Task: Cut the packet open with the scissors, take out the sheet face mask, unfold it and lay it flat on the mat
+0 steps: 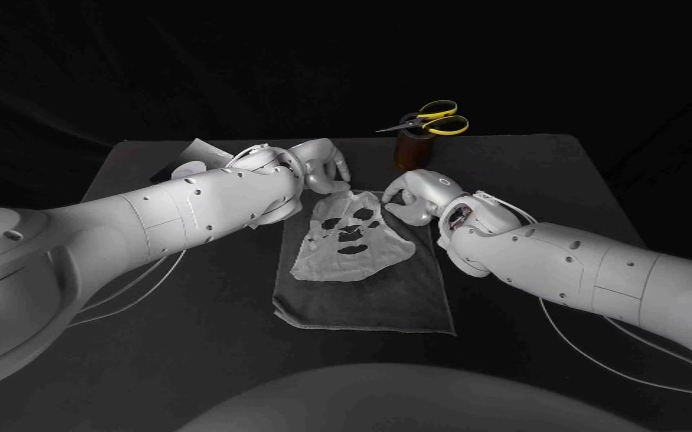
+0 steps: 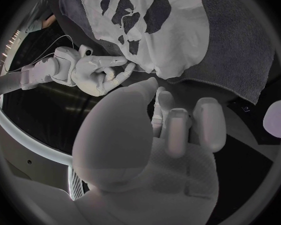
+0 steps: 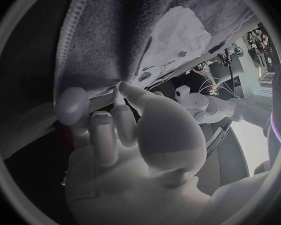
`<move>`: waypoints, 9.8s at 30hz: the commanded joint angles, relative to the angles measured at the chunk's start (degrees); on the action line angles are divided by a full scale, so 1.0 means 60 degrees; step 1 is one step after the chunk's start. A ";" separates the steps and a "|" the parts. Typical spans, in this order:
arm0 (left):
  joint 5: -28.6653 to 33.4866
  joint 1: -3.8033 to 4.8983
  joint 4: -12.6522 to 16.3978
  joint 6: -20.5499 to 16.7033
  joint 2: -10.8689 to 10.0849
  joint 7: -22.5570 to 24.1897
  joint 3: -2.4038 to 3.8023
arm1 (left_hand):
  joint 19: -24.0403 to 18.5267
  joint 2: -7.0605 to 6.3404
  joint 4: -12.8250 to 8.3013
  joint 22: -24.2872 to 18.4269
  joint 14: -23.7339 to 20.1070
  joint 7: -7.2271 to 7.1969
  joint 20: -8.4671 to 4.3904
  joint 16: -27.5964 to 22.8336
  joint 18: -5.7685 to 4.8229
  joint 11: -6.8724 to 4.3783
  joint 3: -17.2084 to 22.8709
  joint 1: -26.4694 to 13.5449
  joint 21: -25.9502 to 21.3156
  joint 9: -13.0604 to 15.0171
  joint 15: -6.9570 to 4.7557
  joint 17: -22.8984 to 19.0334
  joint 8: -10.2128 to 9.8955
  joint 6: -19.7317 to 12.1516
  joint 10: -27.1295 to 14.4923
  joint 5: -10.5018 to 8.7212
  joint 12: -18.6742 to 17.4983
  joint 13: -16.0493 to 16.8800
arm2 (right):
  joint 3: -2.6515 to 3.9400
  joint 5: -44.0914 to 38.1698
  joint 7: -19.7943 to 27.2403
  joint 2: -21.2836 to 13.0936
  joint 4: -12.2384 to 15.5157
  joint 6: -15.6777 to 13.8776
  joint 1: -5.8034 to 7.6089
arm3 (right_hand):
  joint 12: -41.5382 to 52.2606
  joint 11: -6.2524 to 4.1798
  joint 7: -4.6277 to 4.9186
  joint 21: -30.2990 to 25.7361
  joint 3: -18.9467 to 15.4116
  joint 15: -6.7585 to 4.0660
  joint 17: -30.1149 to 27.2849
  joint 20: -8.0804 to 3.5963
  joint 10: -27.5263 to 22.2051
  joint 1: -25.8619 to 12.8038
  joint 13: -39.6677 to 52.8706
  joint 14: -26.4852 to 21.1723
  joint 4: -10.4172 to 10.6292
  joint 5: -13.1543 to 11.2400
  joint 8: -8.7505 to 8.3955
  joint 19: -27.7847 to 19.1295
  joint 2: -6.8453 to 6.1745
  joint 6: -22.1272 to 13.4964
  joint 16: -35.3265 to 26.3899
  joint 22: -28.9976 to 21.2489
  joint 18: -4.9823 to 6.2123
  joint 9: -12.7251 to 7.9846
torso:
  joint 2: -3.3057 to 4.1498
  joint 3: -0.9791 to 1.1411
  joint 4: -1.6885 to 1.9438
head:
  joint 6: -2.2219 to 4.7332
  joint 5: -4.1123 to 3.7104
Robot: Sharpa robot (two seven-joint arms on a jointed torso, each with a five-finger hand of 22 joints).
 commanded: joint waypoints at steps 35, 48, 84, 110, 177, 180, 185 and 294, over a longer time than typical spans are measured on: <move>-0.0369 -0.0003 -0.0331 0.0666 0.0366 0.0775 -0.0025 | -0.0034 0.0101 -0.0393 0.0475 0.0606 -0.0077 -0.0030 0.0132 -0.0175 -0.0137 -0.0047 0.0230 0.0072 -0.0205 -0.0086 0.1623 -0.0340 0.0281 0.0383 -0.0032 0.0399 0.1002 | 0.0001 0.0385 0.1345 -0.0374 0.0172 -0.1347 -0.0013 | -0.0048 0.0058 -0.0001 -0.0003 0.0045 0.0048 0.1790 0.0064 -0.0040 0.0037 0.0659 0.0792 -0.0096 -0.0040 -0.0081 -0.0040 0.0006 0.0074 -0.0039 0.1058 0.0046 -0.0055 | 0.0029 -0.0012 -0.0004 | 0.0000 -0.0087; -0.0702 -0.0009 -0.0380 0.0864 0.0466 0.0601 -0.0032 | 0.0026 0.0104 -0.0632 0.0567 0.0699 -0.0082 -0.0037 0.0190 -0.0201 -0.0150 0.0063 0.0404 0.0161 -0.0256 -0.0092 0.1826 -0.0424 0.0420 0.0726 -0.0030 0.0595 0.1517 | 0.0014 0.0637 0.1113 0.0126 -0.0163 -0.1094 0.0012 | -0.0002 0.0059 0.0002 0.0061 -0.0053 0.0034 0.1823 0.0083 -0.0013 -0.0078 0.0690 0.0802 -0.0054 -0.0041 -0.0124 -0.0009 -0.0088 0.0091 -0.0024 0.1075 0.0034 -0.0094 | 0.0027 -0.0018 0.0011 | 0.0000 -0.0148; -0.1216 -0.0043 -0.0616 0.1052 0.0706 0.0138 -0.0053 | 0.0088 -0.0005 -0.0940 0.0676 0.0776 -0.0003 -0.0002 0.0237 -0.0230 -0.0072 0.0252 0.0369 0.0267 -0.0460 -0.0033 0.2001 -0.0810 0.0372 0.0939 -0.0032 0.0719 0.1908 | 0.0029 0.0566 0.0482 0.1081 -0.1220 0.0407 0.0132 | -0.0174 0.0285 0.0243 -0.0398 -0.0455 0.0245 0.1630 0.0289 -0.0225 -0.0175 0.0519 0.0723 0.0001 -0.0041 -0.0646 -0.0226 -0.0342 -0.0307 -0.0101 0.0962 0.0111 -0.0487 | 0.0034 -0.0003 -0.0003 | 0.0000 -0.0152; -0.1423 -0.0045 -0.0670 0.0856 0.0754 0.0027 -0.0055 | 0.0116 0.0168 -0.1093 0.0726 0.0794 -0.0166 -0.0023 0.0245 -0.0238 -0.0162 0.0317 0.0253 0.0317 -0.0293 -0.0090 0.2041 -0.0388 0.1209 0.1049 -0.0033 0.0737 0.2096 | 0.0029 0.0661 0.0697 0.1163 -0.1377 -0.0015 0.0133 | 0.0099 -0.0211 -0.0350 0.0108 -0.0342 -0.0153 0.1897 -0.0026 -0.0021 0.0283 0.0694 0.0817 -0.0101 -0.0040 0.0216 0.0017 0.0347 0.1012 0.0018 0.1097 0.0048 -0.0163 | 0.0023 0.0011 -0.0012 | 0.0000 -0.0134; -0.0697 -0.0055 -0.0202 -0.0226 0.0115 0.0300 -0.0055 | 0.0116 0.0075 -0.1773 0.0744 0.0844 -0.0168 -0.0069 0.0262 -0.0241 -0.0143 0.1648 -0.0903 0.0341 0.0815 -0.0098 0.2148 0.0322 0.0630 0.1141 -0.0033 0.0620 0.2552 | 0.0031 0.1135 0.0855 0.0356 -0.0477 -0.0685 0.0121 | -0.0889 0.0326 0.0298 -0.0746 -0.0843 0.0263 0.1442 0.0202 -0.0630 -0.0439 -0.0079 0.0666 -0.0358 -0.0040 -0.0201 -0.0341 -0.0524 -0.1739 -0.0198 0.0873 0.0100 -0.0014 | 0.0018 0.0016 -0.0015 | 0.0000 -0.0126; -0.0673 -0.0055 -0.0112 -0.0199 -0.0013 0.0233 -0.0056 | 0.0101 -0.0029 -0.1794 0.0730 0.0843 -0.0160 -0.0045 0.0261 -0.0235 -0.0131 0.1468 -0.0970 0.0324 0.0831 -0.0083 0.2148 0.0271 0.0573 0.1125 -0.0032 0.0634 0.2557 | 0.0035 0.1300 0.0890 0.0097 -0.0175 -0.0794 0.0121 | -0.0893 0.0348 0.0332 -0.0715 -0.0843 0.0277 0.1456 0.0223 -0.0643 -0.0398 -0.0090 0.0668 -0.0340 -0.0037 -0.0200 -0.0328 -0.0451 -0.1731 -0.0190 0.0881 0.0103 -0.0018 | 0.0017 0.0020 -0.0012 | 0.0000 -0.0147; -0.0674 -0.0075 0.0080 -0.0189 -0.0269 0.0155 -0.0053 | 0.0092 -0.0055 -0.1800 0.0718 0.0833 -0.0156 -0.0038 0.0254 -0.0232 -0.0124 0.1406 -0.0986 0.0312 0.0836 -0.0077 0.2127 0.0251 0.0554 0.1106 -0.0032 0.0630 0.2538 | 0.0048 0.1421 0.0847 -0.0412 0.0442 -0.0885 0.0121 | -0.0808 0.0376 0.0362 -0.0610 -0.0826 0.0304 0.1524 0.0275 -0.0607 -0.0294 -0.0047 0.0690 -0.0324 -0.0032 -0.0115 -0.0275 -0.0310 -0.1554 -0.0156 0.0909 0.0102 -0.0001 | 0.0002 0.0019 -0.0017 | 0.0000 -0.0131; -0.1872 -0.0204 -0.1076 0.0859 0.0088 -0.0788 -0.0099 | 0.0416 0.0514 -0.2035 0.1105 0.1007 -0.0355 -0.0221 0.0367 -0.0351 -0.0417 0.1470 -0.0597 0.0683 0.0823 -0.0324 0.2509 0.0108 0.1855 0.2867 -0.0026 0.1317 0.4705 | 0.0016 -0.2195 -0.2718 -0.2811 0.3700 0.0421 -0.1132 | -0.0129 -0.0438 -0.0582 0.0107 -0.0959 -0.0380 0.1702 -0.0326 -0.0020 -0.0426 0.0494 0.0799 -0.0127 -0.0043 0.1545 0.0140 -0.0844 0.0775 -0.0098 0.1098 0.0010 0.0132 | 0.0031 0.0025 -0.0012 | 0.0000 -0.0213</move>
